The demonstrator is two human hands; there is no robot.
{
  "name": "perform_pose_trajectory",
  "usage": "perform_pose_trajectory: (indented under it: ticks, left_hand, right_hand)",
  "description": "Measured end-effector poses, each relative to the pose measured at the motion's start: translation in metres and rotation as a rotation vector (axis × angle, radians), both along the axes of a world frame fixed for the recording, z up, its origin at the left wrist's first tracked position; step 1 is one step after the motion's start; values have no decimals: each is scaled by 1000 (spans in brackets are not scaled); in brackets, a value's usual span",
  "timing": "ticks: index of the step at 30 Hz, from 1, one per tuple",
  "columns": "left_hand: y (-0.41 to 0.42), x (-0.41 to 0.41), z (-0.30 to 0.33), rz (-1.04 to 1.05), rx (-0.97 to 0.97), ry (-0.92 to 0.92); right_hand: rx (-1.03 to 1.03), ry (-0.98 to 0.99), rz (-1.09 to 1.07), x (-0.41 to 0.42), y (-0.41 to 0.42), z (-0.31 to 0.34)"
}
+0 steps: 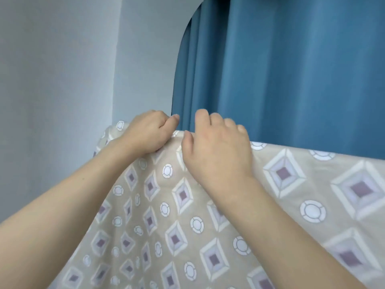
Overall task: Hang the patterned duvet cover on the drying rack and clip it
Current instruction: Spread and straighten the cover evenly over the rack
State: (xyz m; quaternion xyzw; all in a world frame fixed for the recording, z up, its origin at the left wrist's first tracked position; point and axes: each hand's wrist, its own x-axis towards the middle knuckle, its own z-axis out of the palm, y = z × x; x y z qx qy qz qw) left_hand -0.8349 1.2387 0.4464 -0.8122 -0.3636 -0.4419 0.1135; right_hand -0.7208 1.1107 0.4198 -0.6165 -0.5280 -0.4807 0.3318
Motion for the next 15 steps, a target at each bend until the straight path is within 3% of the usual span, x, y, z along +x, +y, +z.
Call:
perform_pose_trajectory:
  ticks: [3,8,11,15]
  left_hand:
    - [4,16,0,26,51,-5]
    - [14,41,-6,54,117,23]
    - [19,47,-12,47,185,1]
    - [-25,80,-8,-257,287,-50]
  right_hand:
    - [-265,58,-177,31,-15,12]
    - [-379,256,-310,84,-54,27]
    - [-307,282,-469,118,-72,27]
    - [15,-46,-494,133,-75,-3]
